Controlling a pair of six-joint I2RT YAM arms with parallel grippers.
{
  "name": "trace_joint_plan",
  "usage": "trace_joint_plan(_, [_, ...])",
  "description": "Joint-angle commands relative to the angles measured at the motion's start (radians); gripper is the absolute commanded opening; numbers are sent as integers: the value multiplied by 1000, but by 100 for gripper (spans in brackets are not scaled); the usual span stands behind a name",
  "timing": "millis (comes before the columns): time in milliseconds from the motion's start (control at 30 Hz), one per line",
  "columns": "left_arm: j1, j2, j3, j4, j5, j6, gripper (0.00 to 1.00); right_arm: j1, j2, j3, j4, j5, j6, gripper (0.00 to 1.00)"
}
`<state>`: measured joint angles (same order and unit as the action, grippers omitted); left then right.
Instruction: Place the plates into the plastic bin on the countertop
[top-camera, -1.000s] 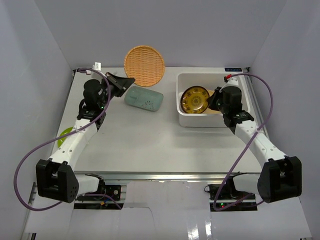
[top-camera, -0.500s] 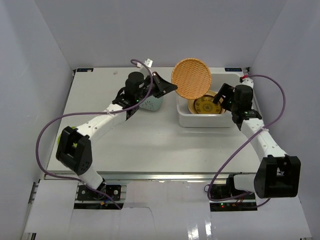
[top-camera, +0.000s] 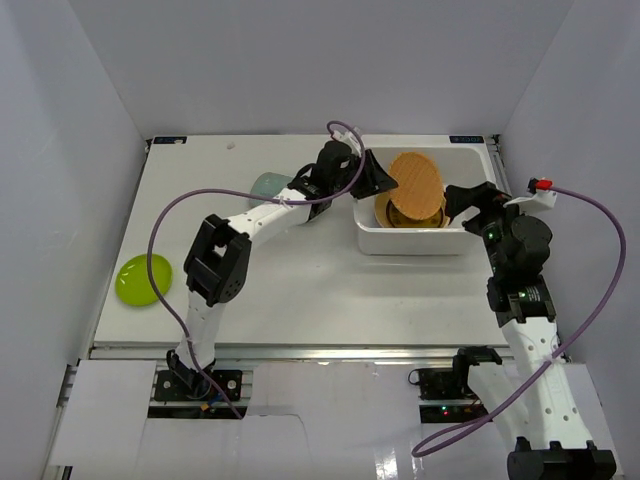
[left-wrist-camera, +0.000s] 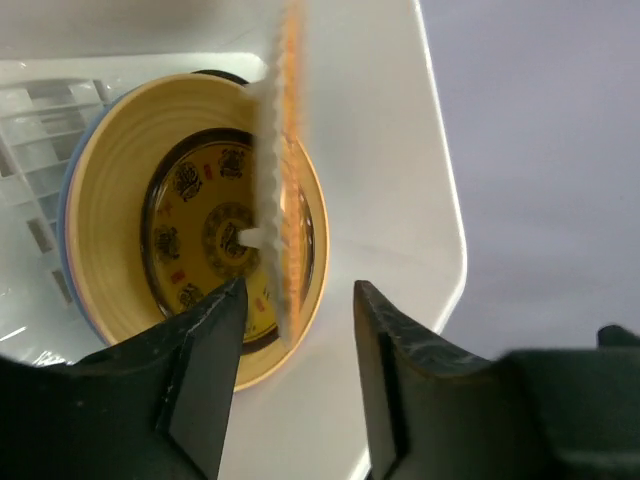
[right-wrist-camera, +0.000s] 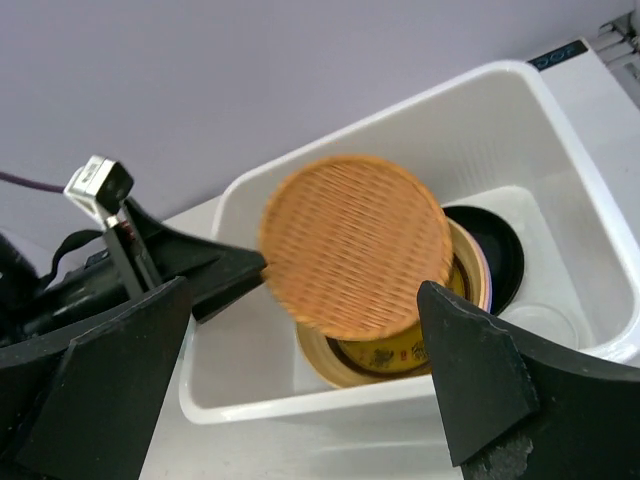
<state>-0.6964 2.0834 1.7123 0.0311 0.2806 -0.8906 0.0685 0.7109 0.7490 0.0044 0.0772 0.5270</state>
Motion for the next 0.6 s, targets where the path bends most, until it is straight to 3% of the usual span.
trace_joint_plan(0, [-22,6,105,-43,11,21,61,7,-30,-20,5,-63,28,100])
trace_joint_plan(33, [-22,9,124,-63,2,27,81,7,-33,-16,-3,-73,27,100])
trace_joint_plan(100, [-20,-6,139,-94,-15,60,97,13,-30,-5,-3,-167,36,96])
trace_joint_plan(233, [-18,-118,161,-134,-83,163,98,83,-16,-14,14,-220,71,95])
trace_joint_plan(333, [-18,-288,127,-149,-185,269,98,230,12,-27,57,-150,85,94])
trace_joint_plan(533, [-18,-732,-126,-132,-408,451,98,684,208,10,187,67,91,89])
trace_joint_plan(567, [-18,-791,-169,-138,-494,470,98,730,282,27,203,120,85,87])
